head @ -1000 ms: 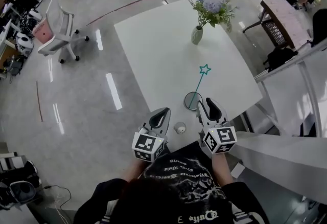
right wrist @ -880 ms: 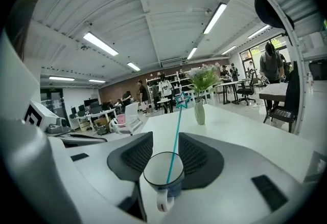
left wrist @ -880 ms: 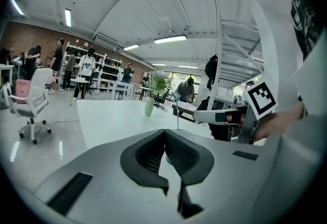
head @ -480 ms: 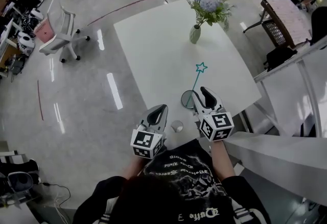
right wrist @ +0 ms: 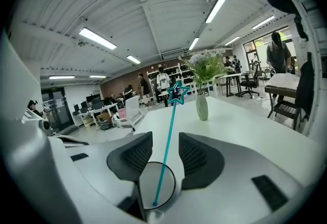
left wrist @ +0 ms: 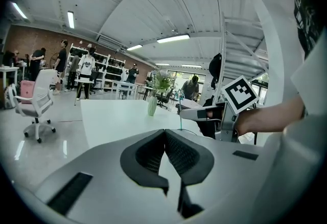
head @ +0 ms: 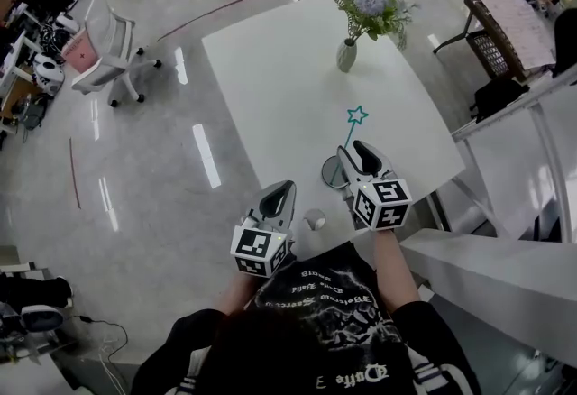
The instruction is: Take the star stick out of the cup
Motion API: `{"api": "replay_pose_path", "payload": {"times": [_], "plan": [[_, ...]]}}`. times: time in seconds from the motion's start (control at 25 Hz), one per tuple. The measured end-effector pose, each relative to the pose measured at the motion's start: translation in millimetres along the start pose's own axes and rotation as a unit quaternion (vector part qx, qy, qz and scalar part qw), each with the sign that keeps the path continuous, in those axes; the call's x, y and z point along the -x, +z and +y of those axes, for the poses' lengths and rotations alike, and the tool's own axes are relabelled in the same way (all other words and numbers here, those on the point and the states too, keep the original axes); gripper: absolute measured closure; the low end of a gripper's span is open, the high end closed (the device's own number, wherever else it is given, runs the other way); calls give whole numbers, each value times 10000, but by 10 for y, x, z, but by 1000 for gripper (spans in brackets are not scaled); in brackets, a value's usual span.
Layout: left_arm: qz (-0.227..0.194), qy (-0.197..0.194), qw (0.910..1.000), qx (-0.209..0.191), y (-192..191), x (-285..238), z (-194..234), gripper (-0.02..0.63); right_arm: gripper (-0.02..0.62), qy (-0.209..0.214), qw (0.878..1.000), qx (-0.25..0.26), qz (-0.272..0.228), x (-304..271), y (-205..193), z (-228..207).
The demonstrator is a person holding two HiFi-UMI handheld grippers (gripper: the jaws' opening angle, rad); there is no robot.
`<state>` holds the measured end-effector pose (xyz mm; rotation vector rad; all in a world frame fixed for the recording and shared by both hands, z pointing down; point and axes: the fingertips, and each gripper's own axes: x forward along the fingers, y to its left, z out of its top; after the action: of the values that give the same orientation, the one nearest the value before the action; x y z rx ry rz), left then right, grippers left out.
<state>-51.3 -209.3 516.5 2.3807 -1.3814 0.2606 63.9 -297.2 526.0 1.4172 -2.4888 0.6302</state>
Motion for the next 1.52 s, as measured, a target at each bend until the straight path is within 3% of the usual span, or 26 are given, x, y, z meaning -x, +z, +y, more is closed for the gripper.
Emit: {"api": "replay_pose_path", "payload": {"times": [0.32,0.52,0.8,1.32,1.52], "plan": [[63,122,9999,-30,-55,6,36,586,473,201,9995,-74,238,-157,-79,-6],[101,139,9999,-6,-69,-32,16,586,568,212,9992,-207,277,-174,-86,-58],[118,131,9998,-7,-58,-39,3,586,583,334,9991,-238,120,-174,-54,-27],[68,239,9997,52,-26,-10,-45,586,584,554,9952,9,-812,269,465,143],[-65,173,9998,40,78,-11,-113,586,584,532,9906,360,-1206,541,757,217]]}}
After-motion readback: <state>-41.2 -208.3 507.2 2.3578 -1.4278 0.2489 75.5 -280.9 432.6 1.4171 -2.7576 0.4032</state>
